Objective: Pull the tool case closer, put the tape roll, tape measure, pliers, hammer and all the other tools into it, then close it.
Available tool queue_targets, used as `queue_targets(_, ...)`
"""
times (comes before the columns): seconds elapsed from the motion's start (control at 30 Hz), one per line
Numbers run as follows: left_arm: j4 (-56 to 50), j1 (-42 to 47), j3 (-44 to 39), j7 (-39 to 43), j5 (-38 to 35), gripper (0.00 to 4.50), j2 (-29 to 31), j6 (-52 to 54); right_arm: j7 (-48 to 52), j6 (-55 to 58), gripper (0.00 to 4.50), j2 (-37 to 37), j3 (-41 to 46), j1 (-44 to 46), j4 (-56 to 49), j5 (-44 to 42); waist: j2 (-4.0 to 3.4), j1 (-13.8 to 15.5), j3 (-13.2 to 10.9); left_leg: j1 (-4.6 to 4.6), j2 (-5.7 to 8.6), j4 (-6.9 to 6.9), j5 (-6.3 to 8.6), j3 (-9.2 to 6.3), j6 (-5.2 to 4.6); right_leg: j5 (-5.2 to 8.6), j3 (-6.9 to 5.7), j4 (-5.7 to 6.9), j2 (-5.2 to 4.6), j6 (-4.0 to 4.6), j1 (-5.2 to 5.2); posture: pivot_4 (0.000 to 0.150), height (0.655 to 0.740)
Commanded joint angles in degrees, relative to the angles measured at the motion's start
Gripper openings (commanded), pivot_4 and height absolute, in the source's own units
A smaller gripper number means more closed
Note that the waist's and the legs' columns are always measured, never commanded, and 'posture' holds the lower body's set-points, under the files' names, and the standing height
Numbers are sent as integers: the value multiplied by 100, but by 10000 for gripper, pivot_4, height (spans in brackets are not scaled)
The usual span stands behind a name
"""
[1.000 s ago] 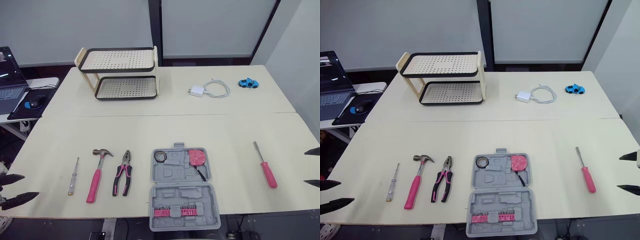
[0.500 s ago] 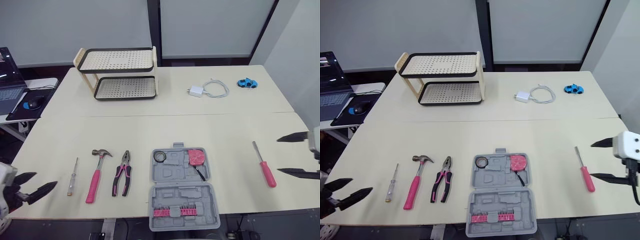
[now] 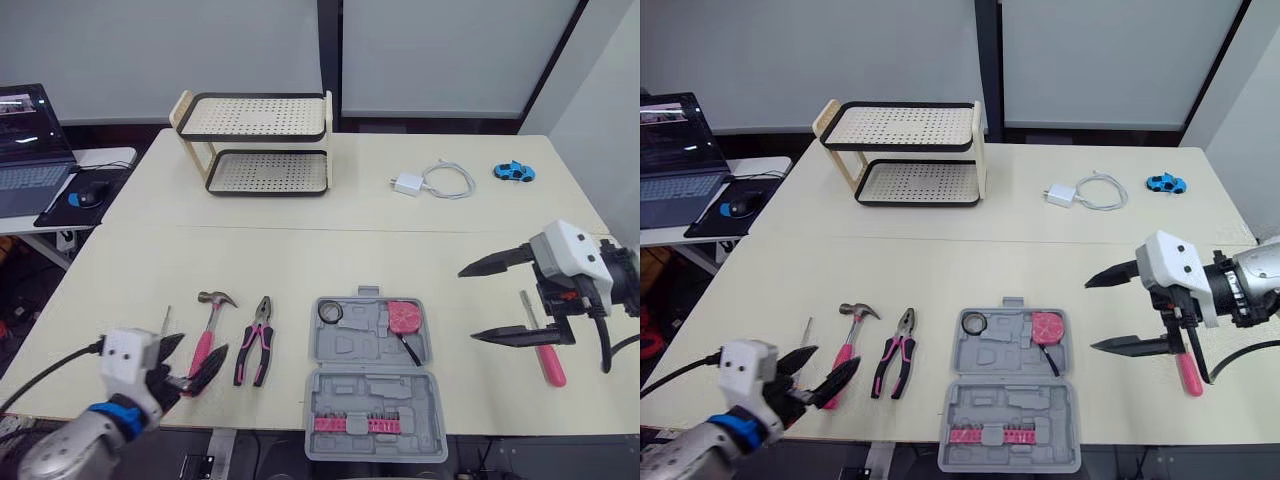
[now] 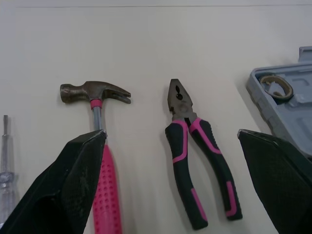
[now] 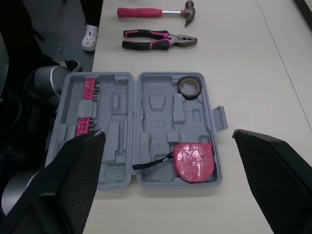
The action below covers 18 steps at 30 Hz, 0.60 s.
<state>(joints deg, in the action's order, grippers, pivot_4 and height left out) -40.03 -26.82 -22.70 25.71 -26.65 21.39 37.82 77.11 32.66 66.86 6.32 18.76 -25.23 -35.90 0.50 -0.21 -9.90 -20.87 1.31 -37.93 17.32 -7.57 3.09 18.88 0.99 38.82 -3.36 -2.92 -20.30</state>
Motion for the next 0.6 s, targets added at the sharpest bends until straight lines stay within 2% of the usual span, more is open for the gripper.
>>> queue_targets(0.03,-263,134,589,-719,411,45000,-186,246,-159,131,44753,-97,-90,196,-222,-100,1,6,0,0,0,0,0,1,0,0,0,0,3,0,0,1500,7400)
queue_targets(0.2,104,613,1351,-1442,937,45000,-464,563,-272,252,44753,-190,-318,417,-289,-61,1,9,0,0,1,-2,0,3,0,0,-2,2,6,-1,1,1500,7400)
queue_targets(0.6,1029,1504,2002,-1769,1421,45000,-589,735,-348,504,44753,-162,-374,530,-412,-129,2,12,0,0,1,-2,0,-1,0,-1,-2,2,7,-1,0,1500,7400)
